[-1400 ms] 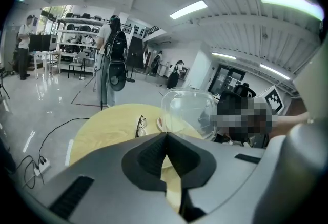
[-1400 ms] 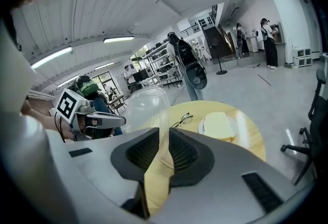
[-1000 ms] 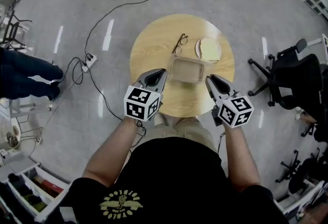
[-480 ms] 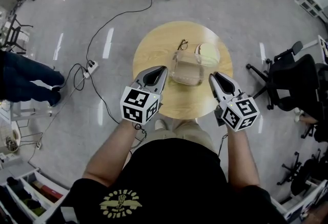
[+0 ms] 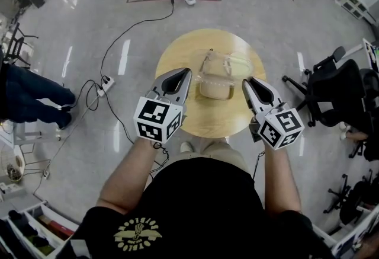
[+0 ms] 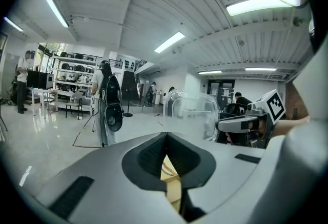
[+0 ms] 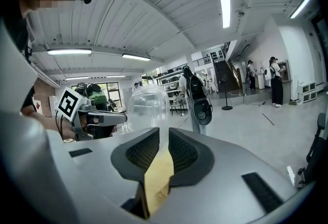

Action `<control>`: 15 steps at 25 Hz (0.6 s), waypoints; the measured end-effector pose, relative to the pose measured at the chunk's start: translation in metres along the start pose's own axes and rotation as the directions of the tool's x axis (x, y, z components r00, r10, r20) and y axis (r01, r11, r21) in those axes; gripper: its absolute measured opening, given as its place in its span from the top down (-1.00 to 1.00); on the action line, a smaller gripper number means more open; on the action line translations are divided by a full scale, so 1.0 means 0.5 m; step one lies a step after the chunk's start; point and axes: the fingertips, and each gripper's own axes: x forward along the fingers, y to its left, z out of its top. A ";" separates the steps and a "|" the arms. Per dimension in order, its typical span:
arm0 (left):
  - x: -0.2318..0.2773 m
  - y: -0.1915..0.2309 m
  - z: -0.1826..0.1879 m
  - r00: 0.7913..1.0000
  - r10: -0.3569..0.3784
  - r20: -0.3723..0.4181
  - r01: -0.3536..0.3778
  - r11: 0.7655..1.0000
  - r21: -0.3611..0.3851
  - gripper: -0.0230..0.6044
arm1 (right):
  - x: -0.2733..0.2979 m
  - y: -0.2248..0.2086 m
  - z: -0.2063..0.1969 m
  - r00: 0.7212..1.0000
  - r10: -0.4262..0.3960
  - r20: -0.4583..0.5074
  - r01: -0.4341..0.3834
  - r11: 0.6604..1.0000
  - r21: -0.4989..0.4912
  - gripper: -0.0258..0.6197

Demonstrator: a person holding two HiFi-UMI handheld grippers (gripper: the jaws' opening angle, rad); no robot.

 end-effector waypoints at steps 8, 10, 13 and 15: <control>-0.036 0.005 0.054 0.999 -0.002 0.054 0.000 1.000 0.028 0.87 | -0.011 0.034 0.057 0.999 -0.005 0.042 0.006 0.999 -0.041 0.71; -0.048 0.006 0.070 0.997 -0.004 0.072 0.002 0.999 0.034 0.87 | -0.013 0.043 0.071 0.999 -0.007 0.053 0.009 0.999 -0.046 0.71; -0.060 0.006 0.089 0.996 -0.006 0.090 0.003 0.999 0.040 0.87 | -0.018 0.053 0.087 0.998 -0.011 0.063 0.014 0.999 -0.051 0.71; -0.064 0.004 0.097 0.995 -0.010 0.098 0.006 0.999 0.043 0.88 | -0.023 0.057 0.096 0.998 -0.014 0.069 0.018 0.998 -0.057 0.71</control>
